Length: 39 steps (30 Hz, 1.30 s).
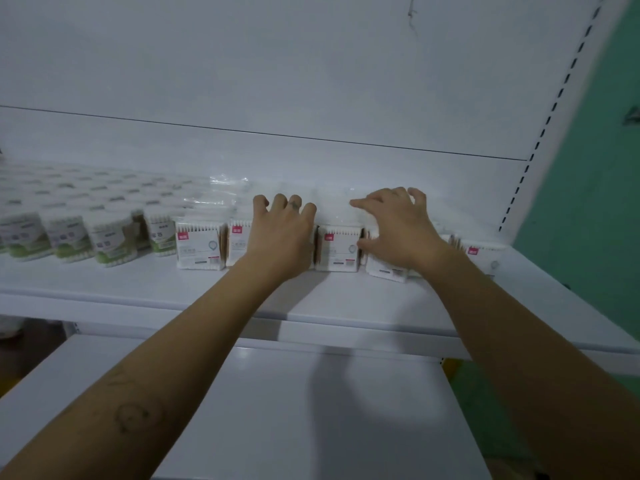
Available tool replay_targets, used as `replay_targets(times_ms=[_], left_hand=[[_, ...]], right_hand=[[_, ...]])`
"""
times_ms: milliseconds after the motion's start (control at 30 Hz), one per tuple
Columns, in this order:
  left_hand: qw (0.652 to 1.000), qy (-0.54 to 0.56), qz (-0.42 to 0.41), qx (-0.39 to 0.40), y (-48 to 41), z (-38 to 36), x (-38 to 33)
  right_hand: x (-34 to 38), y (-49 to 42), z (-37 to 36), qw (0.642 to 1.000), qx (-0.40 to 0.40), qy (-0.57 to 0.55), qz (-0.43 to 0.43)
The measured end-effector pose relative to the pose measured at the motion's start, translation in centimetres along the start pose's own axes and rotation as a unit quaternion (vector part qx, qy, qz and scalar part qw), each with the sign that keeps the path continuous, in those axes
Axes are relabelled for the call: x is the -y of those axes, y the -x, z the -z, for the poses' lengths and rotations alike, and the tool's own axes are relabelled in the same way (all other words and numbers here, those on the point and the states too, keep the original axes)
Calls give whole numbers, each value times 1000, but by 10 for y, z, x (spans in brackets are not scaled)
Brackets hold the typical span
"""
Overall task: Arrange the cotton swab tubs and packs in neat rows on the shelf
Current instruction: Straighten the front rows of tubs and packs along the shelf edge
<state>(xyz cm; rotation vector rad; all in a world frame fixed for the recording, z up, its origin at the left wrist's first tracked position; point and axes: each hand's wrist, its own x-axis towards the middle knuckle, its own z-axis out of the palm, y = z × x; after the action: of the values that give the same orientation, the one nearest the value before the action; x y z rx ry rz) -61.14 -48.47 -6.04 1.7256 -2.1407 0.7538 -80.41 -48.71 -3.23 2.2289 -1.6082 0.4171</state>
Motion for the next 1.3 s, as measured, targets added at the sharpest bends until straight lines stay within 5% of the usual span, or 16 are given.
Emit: replay_targets(times_ms=[300, 1300], left_hand=[[998, 17, -58, -23, -9, 8, -47], [999, 19, -35, -12, -16, 11, -69]], right_hand=[[-47, 26, 3, 996, 75, 35, -20], [-52, 6, -17, 996, 69, 60, 21]])
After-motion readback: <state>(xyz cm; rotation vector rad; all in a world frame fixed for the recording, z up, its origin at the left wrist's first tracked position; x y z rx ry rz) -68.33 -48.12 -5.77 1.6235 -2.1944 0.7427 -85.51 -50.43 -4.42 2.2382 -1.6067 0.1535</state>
